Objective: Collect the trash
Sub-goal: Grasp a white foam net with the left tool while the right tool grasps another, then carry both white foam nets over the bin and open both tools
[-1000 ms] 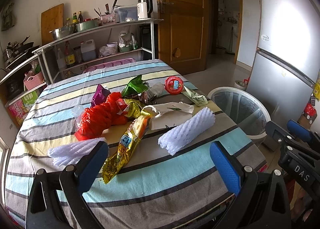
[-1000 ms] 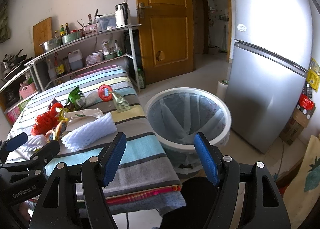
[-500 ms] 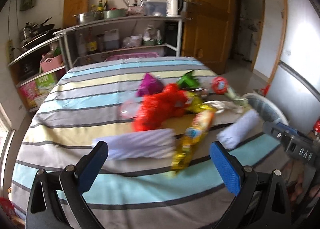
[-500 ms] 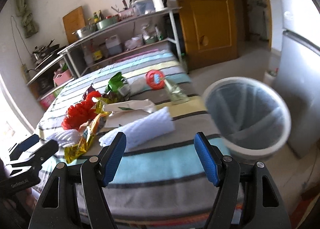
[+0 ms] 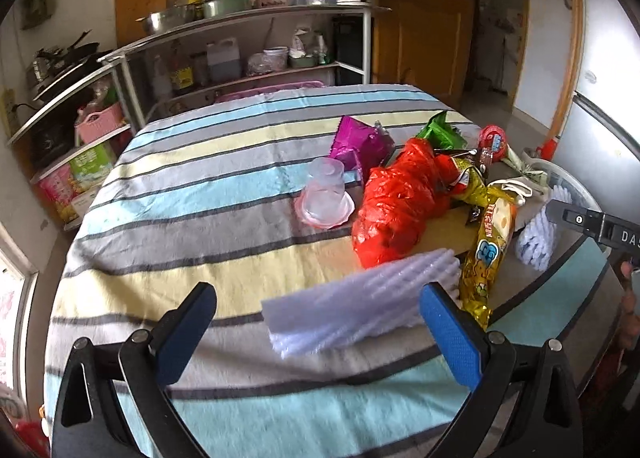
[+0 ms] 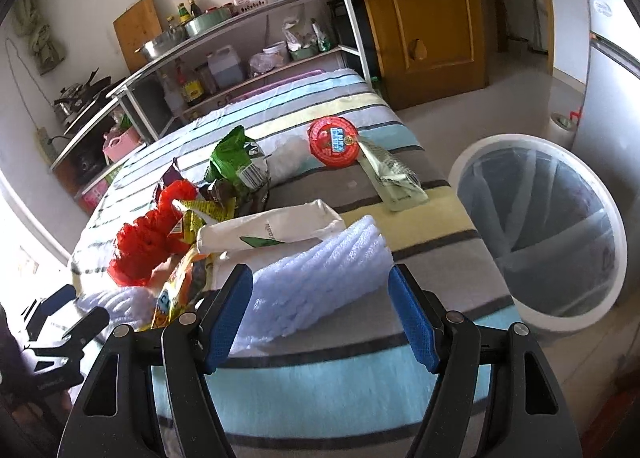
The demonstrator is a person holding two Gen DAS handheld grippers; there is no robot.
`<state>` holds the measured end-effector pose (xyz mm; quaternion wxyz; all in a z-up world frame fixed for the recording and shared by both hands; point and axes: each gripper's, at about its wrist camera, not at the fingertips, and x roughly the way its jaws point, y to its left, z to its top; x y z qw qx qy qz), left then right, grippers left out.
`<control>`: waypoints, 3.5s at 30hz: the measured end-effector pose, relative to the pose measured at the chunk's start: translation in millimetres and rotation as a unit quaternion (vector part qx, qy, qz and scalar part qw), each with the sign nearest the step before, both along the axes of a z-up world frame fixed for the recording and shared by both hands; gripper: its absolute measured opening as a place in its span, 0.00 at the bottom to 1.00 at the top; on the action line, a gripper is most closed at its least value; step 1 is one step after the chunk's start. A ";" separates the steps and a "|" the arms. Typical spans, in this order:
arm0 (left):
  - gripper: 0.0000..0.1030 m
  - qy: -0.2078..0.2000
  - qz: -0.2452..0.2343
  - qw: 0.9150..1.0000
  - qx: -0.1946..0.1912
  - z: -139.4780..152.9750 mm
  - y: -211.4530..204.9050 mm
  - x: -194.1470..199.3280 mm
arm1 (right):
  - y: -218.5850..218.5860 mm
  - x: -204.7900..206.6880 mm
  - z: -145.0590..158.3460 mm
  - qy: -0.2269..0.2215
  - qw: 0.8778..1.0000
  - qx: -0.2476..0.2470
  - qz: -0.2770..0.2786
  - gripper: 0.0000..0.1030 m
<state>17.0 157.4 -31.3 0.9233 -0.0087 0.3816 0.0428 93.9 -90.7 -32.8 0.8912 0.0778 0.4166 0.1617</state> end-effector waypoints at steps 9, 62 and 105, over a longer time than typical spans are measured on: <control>0.92 0.032 -0.051 0.997 -0.050 -13.0 -0.8 13.3 | 0.8 13.3 -2.3 0.020 0.999 0.039 0.007 0.50; 0.36 0.058 -0.192 0.978 -0.047 -10.5 -92.7 27.4 | -51.3 -9.1 27.4 -0.028 0.994 0.101 0.010 0.08; 0.30 0.059 -0.324 0.938 -0.113 37.5 -297.3 145.3 | -227.6 53.3 6.4 0.001 0.990 0.011 -0.137 0.08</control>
